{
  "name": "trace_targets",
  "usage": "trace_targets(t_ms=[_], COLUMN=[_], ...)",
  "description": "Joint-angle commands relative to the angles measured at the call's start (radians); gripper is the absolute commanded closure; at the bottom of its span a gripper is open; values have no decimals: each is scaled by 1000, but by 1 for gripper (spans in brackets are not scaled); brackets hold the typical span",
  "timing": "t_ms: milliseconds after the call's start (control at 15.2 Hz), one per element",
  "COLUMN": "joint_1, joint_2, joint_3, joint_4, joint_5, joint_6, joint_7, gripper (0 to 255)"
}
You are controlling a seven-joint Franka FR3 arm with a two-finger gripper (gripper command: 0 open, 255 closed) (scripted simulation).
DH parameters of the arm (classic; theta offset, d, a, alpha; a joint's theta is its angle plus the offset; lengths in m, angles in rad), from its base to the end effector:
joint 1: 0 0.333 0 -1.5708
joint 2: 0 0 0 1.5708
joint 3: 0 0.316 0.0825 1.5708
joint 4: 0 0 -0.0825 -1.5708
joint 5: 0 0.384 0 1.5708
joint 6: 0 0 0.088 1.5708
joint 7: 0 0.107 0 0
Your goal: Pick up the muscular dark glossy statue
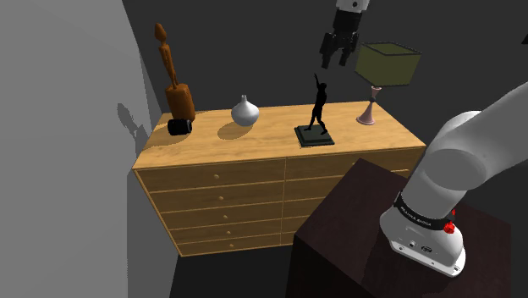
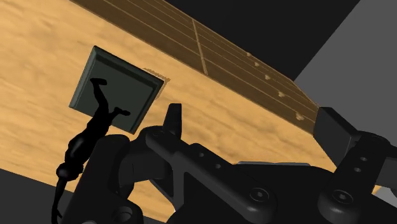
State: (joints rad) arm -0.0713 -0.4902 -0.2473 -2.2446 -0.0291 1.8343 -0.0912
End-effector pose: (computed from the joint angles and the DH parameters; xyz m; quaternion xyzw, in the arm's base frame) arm 0.3903 -0.1460 0.5550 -0.9937 0.0979 -0.0414 0.0364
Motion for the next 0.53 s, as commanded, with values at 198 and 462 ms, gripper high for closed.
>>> trace_targets(t_ms=[198,462], joint_1=[-7,-16], joint_2=[178,327], joint_3=[-86,-148], joint_4=[94,189], joint_5=[34,87], joint_6=[62,90], joint_7=[-92,-173], gripper=[0,0])
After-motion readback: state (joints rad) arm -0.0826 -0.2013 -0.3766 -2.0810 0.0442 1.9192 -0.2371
